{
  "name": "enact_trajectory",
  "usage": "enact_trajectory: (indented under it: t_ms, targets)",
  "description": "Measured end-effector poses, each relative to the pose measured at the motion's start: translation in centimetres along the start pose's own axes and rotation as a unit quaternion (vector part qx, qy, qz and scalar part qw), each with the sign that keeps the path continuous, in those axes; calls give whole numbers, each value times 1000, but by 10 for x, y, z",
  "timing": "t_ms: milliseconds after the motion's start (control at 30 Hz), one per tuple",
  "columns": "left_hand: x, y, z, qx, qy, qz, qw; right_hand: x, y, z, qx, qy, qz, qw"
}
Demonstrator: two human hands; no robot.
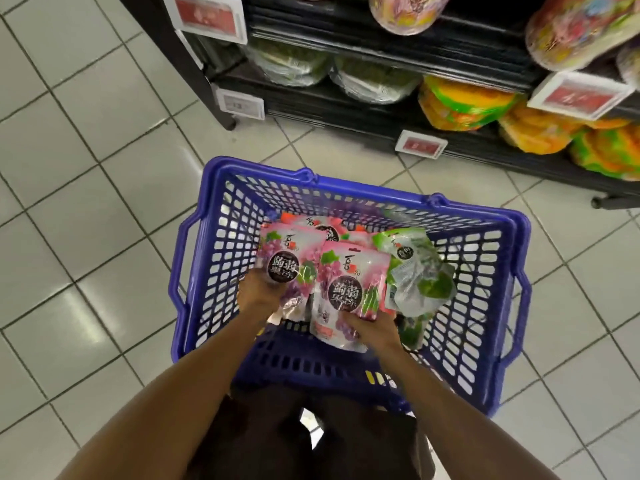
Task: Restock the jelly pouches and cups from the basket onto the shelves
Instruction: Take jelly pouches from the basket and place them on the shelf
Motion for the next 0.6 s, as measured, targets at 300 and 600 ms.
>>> enact_trajectory:
  t_ms: [300,600]
  targets:
    - [5,-15,-2,25,-54,-61,996,24,-28,-20,6,-29,144,989]
    - [174,67,-165,-41,-107,-241,964,106,-131,-201,107,-51,245,962]
Point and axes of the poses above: each hand's wrist, its own z-axis towards the middle knuckle, its own x-axis out of the back of the hand, y = z × x, the point moved 3 cm from there along z, towards the middle knuckle
